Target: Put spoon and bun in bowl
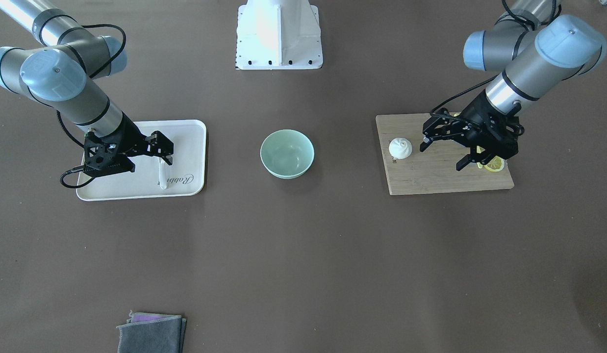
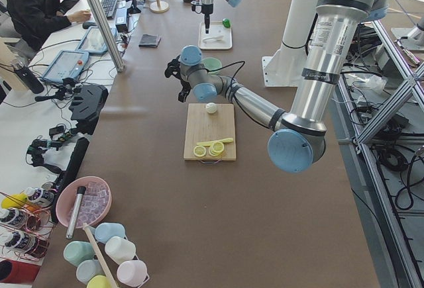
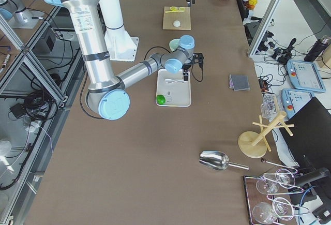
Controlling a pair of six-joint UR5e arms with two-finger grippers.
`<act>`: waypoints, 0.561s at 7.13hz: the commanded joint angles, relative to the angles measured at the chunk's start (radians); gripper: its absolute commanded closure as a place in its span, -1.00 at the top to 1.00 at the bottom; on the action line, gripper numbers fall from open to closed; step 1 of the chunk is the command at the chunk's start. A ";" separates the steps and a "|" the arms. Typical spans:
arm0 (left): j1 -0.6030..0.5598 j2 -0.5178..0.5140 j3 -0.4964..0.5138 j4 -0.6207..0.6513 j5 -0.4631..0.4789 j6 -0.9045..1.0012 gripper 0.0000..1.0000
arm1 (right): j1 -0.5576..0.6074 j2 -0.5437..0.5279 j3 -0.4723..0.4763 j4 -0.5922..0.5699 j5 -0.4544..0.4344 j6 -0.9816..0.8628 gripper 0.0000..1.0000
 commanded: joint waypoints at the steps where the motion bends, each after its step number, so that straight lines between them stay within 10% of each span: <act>1: 0.008 -0.004 0.018 -0.004 0.004 0.000 0.96 | -0.043 0.001 -0.019 -0.006 -0.036 0.003 0.87; 4: 0.008 -0.004 0.019 -0.006 0.004 0.002 0.96 | -0.047 0.006 -0.060 0.001 -0.038 0.003 0.36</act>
